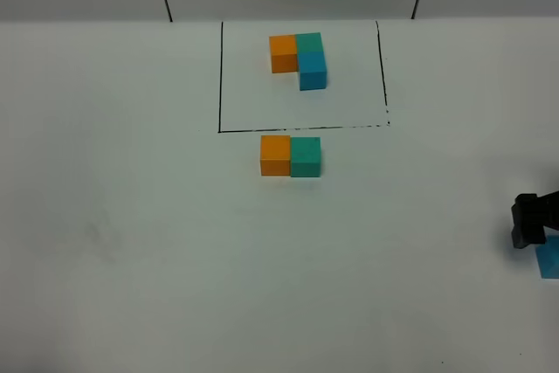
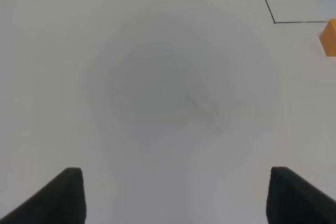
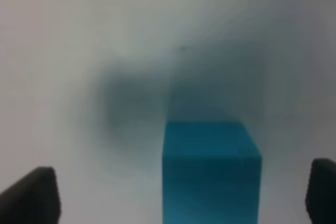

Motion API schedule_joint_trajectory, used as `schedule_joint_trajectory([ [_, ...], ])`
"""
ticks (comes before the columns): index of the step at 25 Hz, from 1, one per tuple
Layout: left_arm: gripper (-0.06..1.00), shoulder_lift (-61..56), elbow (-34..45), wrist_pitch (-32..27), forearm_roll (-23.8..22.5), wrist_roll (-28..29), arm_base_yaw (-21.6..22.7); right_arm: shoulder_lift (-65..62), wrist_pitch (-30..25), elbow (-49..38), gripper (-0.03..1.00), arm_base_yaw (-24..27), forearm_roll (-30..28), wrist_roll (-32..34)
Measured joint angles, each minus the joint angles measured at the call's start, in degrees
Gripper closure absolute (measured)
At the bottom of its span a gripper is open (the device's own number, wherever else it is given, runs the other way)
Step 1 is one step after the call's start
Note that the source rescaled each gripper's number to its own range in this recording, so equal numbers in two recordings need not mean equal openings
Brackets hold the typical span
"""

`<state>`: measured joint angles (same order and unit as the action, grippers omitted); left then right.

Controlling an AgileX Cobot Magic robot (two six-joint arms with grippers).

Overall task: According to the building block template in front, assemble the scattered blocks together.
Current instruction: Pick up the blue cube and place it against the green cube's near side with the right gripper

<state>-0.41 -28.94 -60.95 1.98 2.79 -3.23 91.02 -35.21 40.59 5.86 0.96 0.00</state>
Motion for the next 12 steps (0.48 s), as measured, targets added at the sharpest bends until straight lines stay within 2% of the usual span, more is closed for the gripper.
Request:
schedule_joint_trajectory([
  [8,0.4,0.0,0.0,0.0,0.0,0.0,0.0,0.1,5.3,-5.1,0.11,0.0,-0.1,0.0],
  [12,0.4,0.0,0.0,0.0,0.0,0.0,0.0,0.6,5.7,-5.2,0.24,0.8,0.0,0.0],
])
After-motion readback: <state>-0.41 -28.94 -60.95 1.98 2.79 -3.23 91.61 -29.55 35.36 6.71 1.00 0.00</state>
